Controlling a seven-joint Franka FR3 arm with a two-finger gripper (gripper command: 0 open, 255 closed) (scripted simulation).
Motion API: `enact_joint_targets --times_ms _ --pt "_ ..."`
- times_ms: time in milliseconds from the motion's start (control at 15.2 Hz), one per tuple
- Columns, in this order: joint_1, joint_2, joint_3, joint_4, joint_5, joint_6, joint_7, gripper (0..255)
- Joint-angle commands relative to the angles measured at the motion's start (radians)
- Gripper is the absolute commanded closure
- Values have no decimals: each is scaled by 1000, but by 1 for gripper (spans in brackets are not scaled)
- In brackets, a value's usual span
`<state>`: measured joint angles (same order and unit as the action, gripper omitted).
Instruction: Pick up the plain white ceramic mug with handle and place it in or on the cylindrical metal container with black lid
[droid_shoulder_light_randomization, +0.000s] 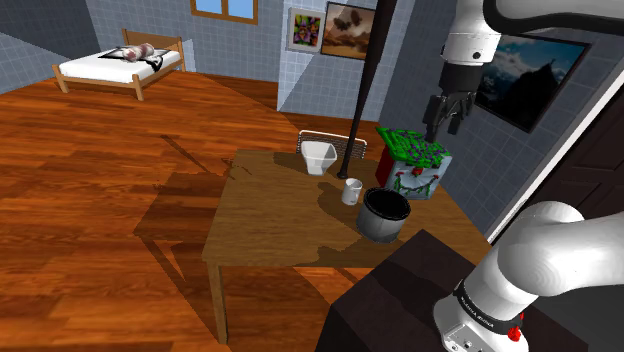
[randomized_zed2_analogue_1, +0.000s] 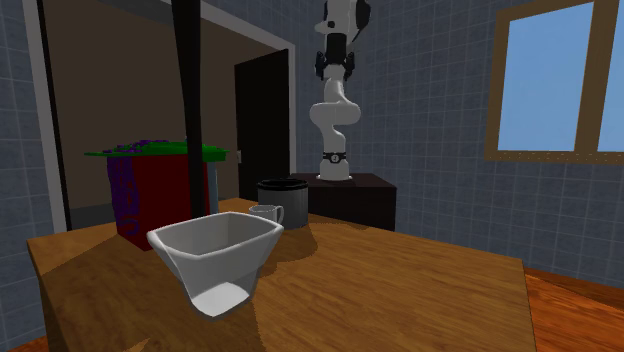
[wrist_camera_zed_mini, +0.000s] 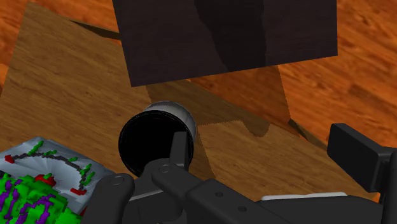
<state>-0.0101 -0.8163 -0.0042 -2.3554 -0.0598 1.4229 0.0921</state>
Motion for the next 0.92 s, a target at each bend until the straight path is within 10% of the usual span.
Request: enact_joint_targets --times_ms 0,858 --pt "0 0 0 0 0 0 0 0" --pt "-20 276 -198 -120 -107 430 -235 0"
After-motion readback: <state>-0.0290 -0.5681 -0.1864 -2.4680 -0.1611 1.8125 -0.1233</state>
